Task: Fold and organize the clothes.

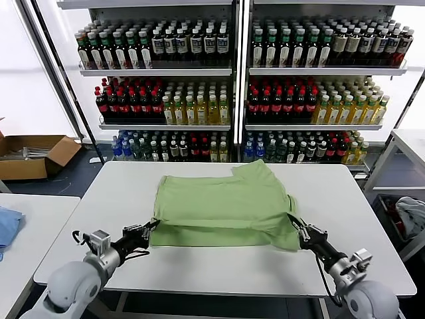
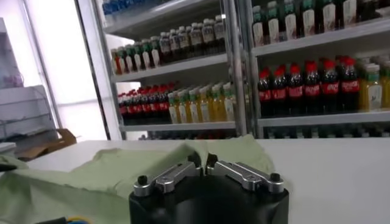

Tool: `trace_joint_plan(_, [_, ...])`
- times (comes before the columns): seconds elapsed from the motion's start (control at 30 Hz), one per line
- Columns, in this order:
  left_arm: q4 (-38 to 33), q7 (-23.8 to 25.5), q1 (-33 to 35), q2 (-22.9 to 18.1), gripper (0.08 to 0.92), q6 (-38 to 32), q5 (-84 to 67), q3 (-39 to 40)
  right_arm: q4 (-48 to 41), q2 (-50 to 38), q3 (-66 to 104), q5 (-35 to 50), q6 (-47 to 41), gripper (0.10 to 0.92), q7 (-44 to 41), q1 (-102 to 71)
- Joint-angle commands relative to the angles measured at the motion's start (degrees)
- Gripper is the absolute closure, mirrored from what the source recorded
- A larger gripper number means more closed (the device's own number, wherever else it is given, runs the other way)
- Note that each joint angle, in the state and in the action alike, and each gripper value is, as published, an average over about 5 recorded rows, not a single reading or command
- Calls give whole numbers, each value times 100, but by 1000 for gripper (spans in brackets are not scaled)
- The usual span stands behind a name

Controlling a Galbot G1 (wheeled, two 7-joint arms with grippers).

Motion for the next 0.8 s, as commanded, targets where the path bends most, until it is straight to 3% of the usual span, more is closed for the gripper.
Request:
trace_joint_plan(0.03, [843,-88,-644,-117,879,-16,57,235,-359,-100,-467,-242,-288,782,309,569])
trace_joint_plan(0.23, [66,-341,155,-130,713,35,100,-261,180,-247,12,-421,-359,609,558,-100])
trace_joint_plan(0.4, [-177,-401,600,-303,574,74,342,-292,384,-234,179,-644,-546,461,815,-640])
trace_joint_plan(0.63, [21,-474,614,-614,384,177,550,-148,365,-147,105,-722,-877,272,1036,-834])
trace_joint_plan(0.8, [121,-468,543,-686,241,203,546,-84,285,-142,-21,-613,-989,227,1063,-699])
